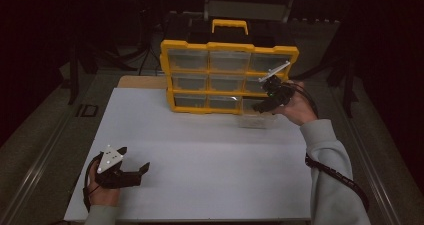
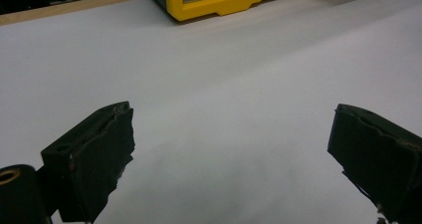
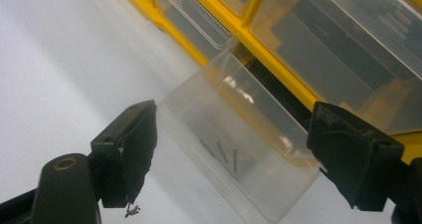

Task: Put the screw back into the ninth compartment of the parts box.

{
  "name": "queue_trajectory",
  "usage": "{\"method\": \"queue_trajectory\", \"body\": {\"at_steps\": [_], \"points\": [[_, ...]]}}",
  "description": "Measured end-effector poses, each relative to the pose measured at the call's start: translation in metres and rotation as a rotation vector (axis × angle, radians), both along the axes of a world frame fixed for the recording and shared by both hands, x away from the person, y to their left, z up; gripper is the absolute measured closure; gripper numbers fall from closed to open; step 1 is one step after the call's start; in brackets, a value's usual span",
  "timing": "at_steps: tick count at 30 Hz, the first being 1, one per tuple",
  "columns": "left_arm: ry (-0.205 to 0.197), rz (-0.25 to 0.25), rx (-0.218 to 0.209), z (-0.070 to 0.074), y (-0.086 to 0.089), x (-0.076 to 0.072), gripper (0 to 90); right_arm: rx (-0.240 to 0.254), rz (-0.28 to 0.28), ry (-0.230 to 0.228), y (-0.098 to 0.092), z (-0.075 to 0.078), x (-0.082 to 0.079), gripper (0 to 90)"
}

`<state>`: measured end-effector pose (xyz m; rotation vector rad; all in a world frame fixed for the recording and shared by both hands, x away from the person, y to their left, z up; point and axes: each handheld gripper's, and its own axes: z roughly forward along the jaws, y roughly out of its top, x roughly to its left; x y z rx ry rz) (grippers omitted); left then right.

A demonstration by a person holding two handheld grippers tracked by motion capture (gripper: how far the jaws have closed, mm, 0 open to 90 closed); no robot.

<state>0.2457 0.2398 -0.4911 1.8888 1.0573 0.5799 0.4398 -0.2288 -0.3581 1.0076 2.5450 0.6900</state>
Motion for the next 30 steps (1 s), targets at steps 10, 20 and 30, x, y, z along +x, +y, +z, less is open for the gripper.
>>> {"method": "queue_trajectory", "body": {"at_steps": [10,20,30], "points": [[0.000,0.002,0.000,0.000,0.000,0.000,4.8,0.051,-0.011,-0.035,0.001,-0.004,-0.005,19.0],[-0.001,0.000,0.000,0.000,0.000,0.000,4.8,0.096,-0.017,-0.068,0.002,-0.007,-0.012,19.0],[0.001,0.002,-0.001,-0.001,0.000,0.000,4.9,0.116,-0.008,-0.069,0.004,-0.016,-0.015,18.9]]}}
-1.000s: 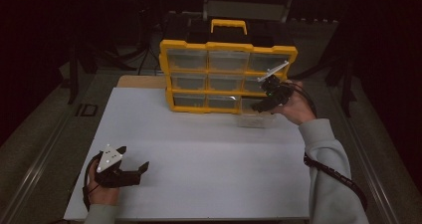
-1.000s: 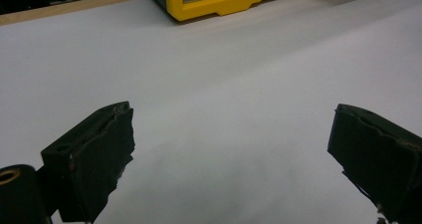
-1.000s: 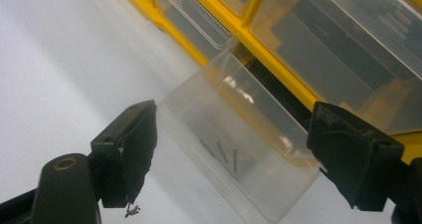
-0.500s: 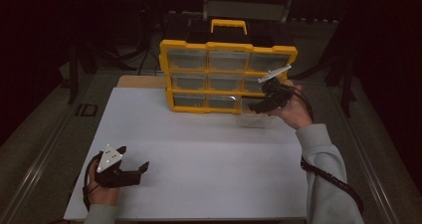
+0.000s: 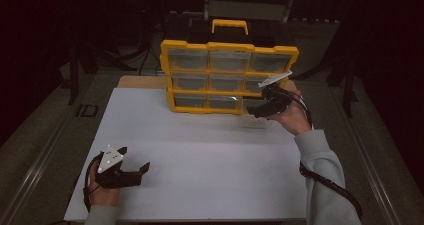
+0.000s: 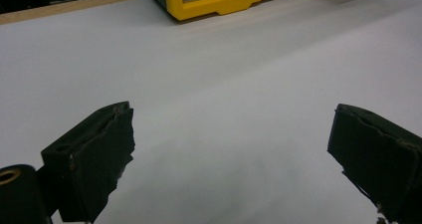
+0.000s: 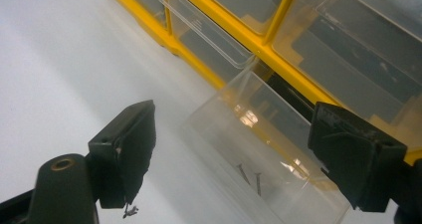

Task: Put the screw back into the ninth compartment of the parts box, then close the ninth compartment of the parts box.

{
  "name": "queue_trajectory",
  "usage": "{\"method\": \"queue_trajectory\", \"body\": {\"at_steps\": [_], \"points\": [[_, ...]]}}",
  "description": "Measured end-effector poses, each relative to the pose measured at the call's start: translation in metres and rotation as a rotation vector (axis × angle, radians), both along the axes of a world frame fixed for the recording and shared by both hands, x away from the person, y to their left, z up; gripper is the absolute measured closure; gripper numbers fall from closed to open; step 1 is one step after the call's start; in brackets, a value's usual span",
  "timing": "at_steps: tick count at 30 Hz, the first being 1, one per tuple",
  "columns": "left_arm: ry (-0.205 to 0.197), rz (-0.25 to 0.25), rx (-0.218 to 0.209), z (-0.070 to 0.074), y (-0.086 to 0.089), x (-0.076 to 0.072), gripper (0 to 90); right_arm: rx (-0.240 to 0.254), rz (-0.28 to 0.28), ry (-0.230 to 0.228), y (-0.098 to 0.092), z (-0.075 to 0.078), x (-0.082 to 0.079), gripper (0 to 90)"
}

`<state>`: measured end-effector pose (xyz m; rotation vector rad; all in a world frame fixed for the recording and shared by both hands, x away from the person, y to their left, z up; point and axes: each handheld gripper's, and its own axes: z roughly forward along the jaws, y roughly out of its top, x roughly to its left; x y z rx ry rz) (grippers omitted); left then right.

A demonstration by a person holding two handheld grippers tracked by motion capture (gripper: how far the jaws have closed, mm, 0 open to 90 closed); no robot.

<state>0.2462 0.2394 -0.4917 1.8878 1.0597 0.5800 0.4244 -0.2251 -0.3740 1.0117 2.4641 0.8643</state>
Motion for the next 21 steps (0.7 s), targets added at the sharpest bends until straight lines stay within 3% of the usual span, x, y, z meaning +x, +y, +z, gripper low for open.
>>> {"method": "queue_trajectory", "body": {"at_steps": [6,21], "points": [[0.000,-0.001,-0.001,0.000,0.000,-0.001,4.8,0.008,0.004,-0.013,0.000,-0.001,-0.005,18.9],[-0.003,0.000,0.004,0.001,0.000,-0.001,4.9,0.083,0.013,-0.076,-0.003,-0.005,-0.029,19.4]]}}
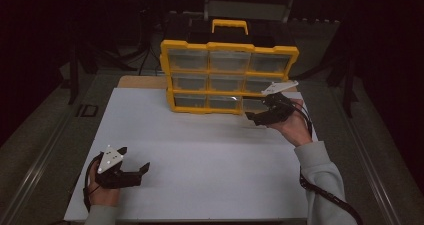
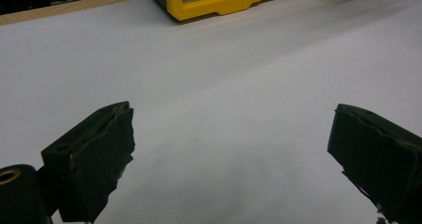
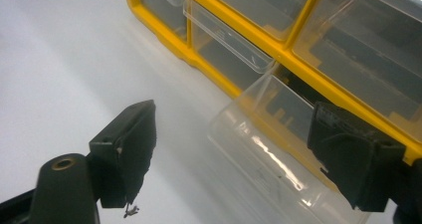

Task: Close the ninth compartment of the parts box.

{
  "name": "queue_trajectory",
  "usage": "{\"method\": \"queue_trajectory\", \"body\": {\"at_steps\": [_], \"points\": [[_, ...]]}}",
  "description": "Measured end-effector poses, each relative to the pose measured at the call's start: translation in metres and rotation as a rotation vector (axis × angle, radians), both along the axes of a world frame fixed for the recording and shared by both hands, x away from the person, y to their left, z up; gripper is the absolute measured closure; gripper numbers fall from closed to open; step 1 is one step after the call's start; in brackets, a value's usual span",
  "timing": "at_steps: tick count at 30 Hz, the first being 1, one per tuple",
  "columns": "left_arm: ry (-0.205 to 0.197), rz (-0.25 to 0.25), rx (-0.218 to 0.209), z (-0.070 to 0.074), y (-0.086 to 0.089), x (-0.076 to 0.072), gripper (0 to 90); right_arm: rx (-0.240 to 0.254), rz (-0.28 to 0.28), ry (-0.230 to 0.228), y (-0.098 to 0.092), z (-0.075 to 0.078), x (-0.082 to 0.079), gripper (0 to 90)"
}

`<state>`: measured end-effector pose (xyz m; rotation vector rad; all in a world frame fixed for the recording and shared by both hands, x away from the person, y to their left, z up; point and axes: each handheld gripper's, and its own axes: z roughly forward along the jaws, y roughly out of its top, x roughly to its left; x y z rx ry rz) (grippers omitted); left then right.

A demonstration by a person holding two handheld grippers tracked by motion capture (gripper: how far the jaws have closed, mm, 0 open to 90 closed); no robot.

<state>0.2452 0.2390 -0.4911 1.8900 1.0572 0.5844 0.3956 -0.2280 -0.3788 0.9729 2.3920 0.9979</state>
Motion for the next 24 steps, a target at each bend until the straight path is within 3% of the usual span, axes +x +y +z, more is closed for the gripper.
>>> {"method": "queue_trajectory", "body": {"at_steps": [13,17,24], "points": [[-0.001,0.000,-0.001,0.000,0.000,0.000,4.9,0.050,-0.032,-0.053,-0.003,-0.015,-0.024,25.4],[-0.001,0.000,-0.001,0.000,0.000,0.000,4.9,0.081,-0.052,-0.082,-0.008,-0.019,-0.032,33.9],[-0.001,0.000,-0.001,0.000,0.000,0.000,4.9,0.111,-0.089,-0.127,-0.016,-0.028,-0.044,58.0]]}}
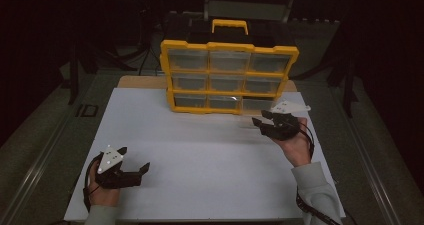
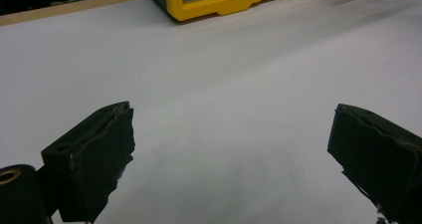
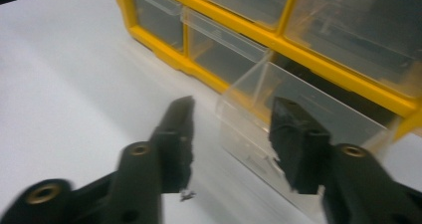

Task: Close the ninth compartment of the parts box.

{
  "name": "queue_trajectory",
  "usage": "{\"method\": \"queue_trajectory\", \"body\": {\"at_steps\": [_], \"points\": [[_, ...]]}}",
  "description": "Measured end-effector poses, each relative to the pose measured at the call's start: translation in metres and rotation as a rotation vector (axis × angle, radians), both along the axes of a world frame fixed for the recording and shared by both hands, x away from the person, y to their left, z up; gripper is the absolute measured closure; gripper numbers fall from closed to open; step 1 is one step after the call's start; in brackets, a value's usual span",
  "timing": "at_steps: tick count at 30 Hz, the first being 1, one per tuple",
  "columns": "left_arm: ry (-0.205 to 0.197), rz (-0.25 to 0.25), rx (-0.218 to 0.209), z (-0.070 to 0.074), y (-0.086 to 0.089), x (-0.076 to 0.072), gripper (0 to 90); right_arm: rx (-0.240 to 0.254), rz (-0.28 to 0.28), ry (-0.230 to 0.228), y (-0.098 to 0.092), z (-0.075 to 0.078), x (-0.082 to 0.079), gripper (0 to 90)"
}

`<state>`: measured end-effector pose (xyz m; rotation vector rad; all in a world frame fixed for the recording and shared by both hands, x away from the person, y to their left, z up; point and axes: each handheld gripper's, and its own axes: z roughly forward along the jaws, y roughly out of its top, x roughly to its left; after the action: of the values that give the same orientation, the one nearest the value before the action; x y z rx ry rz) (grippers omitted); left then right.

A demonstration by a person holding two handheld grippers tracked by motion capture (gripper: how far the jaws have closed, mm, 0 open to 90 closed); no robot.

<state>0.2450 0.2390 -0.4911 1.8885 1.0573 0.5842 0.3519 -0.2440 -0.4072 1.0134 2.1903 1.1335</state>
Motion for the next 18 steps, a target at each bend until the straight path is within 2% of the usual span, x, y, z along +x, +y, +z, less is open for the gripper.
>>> {"method": "queue_trajectory", "body": {"at_steps": [6,9,14,18], "points": [[0.000,0.000,0.000,0.000,0.000,0.000,4.9,0.004,-0.052,-0.015,-0.006,-0.012,-0.004,72.5],[0.002,0.000,0.001,0.000,0.000,0.000,4.9,-0.003,-0.072,-0.015,-0.008,-0.019,-0.005,88.7],[0.001,0.001,0.001,0.000,0.000,0.000,4.9,-0.054,-0.087,-0.027,-0.006,-0.028,-0.005,90.0],[0.000,0.001,-0.002,0.000,0.000,0.000,4.9,-0.069,-0.101,-0.026,-0.005,-0.035,-0.004,90.0]]}}
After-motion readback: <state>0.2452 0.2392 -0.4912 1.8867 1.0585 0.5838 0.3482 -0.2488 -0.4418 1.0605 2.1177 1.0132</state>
